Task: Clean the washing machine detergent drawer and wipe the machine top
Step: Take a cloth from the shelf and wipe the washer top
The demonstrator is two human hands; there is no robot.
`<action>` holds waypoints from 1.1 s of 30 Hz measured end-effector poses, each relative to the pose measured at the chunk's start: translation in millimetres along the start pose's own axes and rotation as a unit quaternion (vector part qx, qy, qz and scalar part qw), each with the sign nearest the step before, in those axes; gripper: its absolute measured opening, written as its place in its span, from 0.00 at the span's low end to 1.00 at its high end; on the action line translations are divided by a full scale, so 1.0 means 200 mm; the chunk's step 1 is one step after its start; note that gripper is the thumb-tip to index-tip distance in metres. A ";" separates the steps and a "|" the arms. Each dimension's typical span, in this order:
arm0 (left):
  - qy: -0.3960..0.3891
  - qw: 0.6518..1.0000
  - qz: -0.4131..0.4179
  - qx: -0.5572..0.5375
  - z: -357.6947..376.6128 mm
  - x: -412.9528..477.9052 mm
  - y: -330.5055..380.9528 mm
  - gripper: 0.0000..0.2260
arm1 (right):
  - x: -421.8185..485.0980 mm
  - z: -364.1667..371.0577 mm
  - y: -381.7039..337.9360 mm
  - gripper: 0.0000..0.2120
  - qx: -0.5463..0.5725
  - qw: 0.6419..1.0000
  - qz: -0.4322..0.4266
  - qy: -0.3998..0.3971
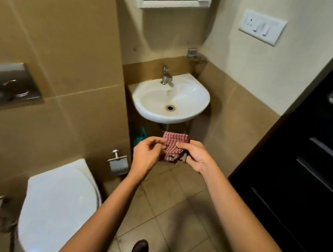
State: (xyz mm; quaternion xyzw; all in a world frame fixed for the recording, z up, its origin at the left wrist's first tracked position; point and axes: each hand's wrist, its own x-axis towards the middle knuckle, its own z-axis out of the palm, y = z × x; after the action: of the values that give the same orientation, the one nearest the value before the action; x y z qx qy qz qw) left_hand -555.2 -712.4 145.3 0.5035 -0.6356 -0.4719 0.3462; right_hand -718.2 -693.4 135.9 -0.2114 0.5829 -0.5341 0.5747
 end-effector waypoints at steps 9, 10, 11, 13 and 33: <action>-0.027 0.994 -0.089 0.054 0.33 0.91 -0.11 0.03 | 0.75 -0.35 -0.45 0.07 0.172 0.979 -0.005 0.109; -0.043 0.993 -0.094 0.051 0.36 1.01 -0.10 0.04 | 0.83 -0.38 -0.52 0.07 0.184 0.976 -0.011 0.114; -0.059 0.992 -0.094 0.054 0.38 1.11 -0.08 0.04 | 0.90 -0.39 -0.59 0.07 0.194 0.974 -0.014 0.120; -0.085 0.991 -0.080 0.067 0.45 1.34 -0.02 0.06 | 1.07 -0.43 -0.75 0.06 0.212 0.969 -0.025 0.124; 0.045 0.990 -0.117 0.060 0.93 2.78 0.23 0.07 | 2.73 -0.54 -1.73 0.10 0.219 0.971 0.001 0.099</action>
State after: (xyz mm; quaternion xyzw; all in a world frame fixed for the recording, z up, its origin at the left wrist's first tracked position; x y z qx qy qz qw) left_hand -880.2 -1201.8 110.7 0.6149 -0.5834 -0.4467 0.2863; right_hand -1077.9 -1239.2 167.4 -0.0258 0.5059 -0.6667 0.5467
